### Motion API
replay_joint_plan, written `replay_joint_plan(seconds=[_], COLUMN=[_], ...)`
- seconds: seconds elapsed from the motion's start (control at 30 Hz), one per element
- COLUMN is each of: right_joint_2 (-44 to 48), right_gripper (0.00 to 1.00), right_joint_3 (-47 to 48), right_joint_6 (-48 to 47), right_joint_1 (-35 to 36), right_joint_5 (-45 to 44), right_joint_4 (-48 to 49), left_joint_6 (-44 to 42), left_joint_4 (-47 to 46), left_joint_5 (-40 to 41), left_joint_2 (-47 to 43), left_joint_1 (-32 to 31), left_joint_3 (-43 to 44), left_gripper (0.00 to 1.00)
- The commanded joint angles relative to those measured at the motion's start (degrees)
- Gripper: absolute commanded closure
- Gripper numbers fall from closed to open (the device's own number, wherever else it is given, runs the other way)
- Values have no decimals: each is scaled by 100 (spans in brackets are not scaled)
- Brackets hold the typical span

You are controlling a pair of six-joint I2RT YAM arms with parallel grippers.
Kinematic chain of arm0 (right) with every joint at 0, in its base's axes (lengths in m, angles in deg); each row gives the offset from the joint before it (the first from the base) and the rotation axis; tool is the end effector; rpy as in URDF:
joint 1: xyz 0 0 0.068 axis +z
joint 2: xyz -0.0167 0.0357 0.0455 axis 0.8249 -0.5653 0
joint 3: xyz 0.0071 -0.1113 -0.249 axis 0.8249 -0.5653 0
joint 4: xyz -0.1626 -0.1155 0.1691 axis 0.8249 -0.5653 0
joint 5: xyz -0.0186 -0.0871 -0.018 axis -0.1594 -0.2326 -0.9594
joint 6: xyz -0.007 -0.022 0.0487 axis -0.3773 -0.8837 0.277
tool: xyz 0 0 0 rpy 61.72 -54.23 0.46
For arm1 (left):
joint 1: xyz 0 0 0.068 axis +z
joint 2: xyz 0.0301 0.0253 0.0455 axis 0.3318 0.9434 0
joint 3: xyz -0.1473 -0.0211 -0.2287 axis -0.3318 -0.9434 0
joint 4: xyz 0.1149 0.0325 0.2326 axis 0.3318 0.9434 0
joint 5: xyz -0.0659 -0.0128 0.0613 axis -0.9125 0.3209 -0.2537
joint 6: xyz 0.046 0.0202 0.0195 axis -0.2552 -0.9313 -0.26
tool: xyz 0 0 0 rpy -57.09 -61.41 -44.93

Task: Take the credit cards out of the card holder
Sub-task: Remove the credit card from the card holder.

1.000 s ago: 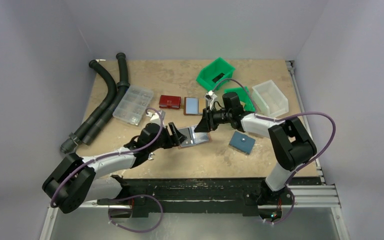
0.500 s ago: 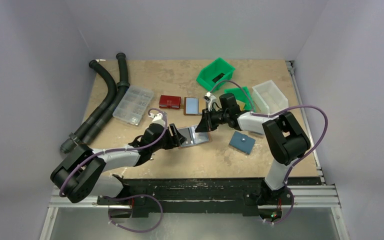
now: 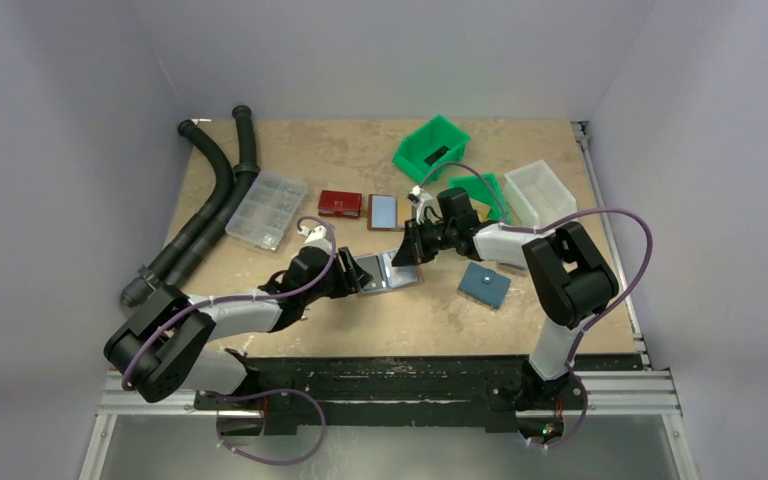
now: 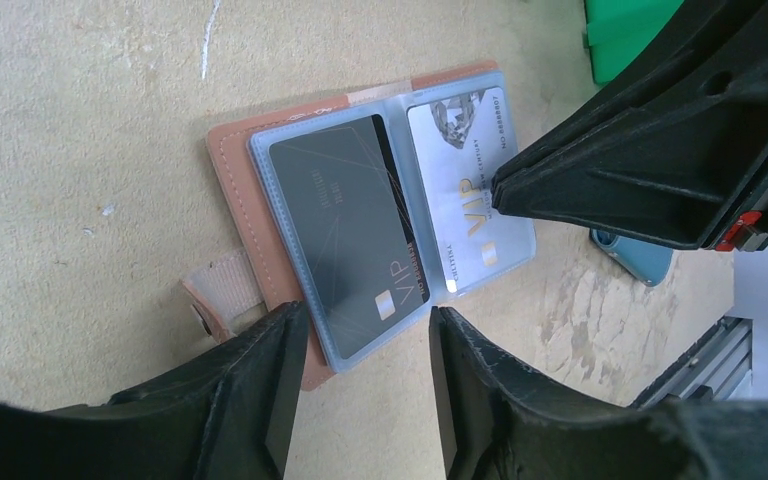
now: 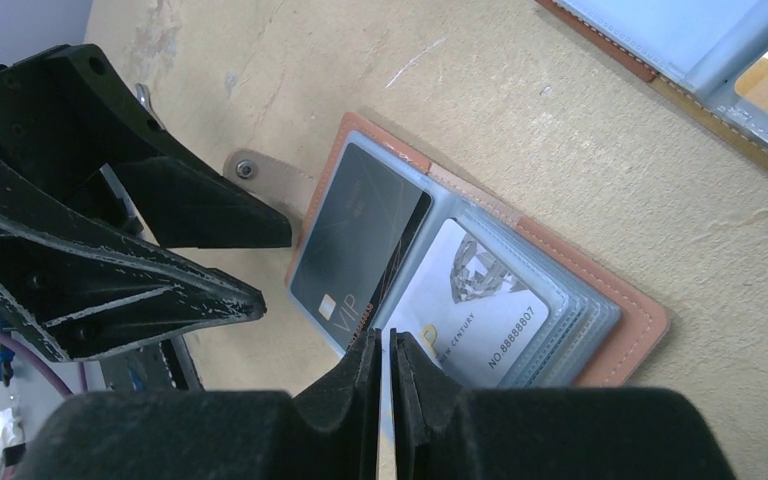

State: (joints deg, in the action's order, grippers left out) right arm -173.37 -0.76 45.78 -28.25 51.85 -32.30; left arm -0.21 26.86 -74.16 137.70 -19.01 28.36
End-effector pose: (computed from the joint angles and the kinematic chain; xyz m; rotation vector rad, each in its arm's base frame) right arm 0.3054 0.1842 0.1534 -0.6063 2.3175 1.2056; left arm 0.1916 -0.1516 0.1451 -0.2305 2.2463 -0.8778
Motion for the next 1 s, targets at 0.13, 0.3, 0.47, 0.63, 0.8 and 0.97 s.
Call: replay_joint_plan(seconds=[0.13,0.3,0.47,0.63,0.8,0.97], right_joint_2=[-20,-38,-49,-47,-55,-64], right_gripper=[86,86,87,87,87,87], right_joint_3=[247,255,264,271,273,282], right_joint_6=[-3,-3,-3,-3,-3,-3], right_joint_1=[32,38,55,54,62,69], right_joint_5=[-83,-65,-65,-65,-69,-78], right_joint_4=[-18,-32,-39,-48,-56,-76], left_joint_6=[-23,-23,-13,-1,-5,20], left_joint_4=[-299,-349,-381,-412,-405,-256], left_joint_5=[1,1,-126,-148,-151,-63], left_joint_2=[81,123,179,226,229,264], left_joint_1=[-10,-10,-10,-10,-10,-10], left_joint_3=[130,152,183,198,201,263], left_gripper=[50,53,54,55,55,54])
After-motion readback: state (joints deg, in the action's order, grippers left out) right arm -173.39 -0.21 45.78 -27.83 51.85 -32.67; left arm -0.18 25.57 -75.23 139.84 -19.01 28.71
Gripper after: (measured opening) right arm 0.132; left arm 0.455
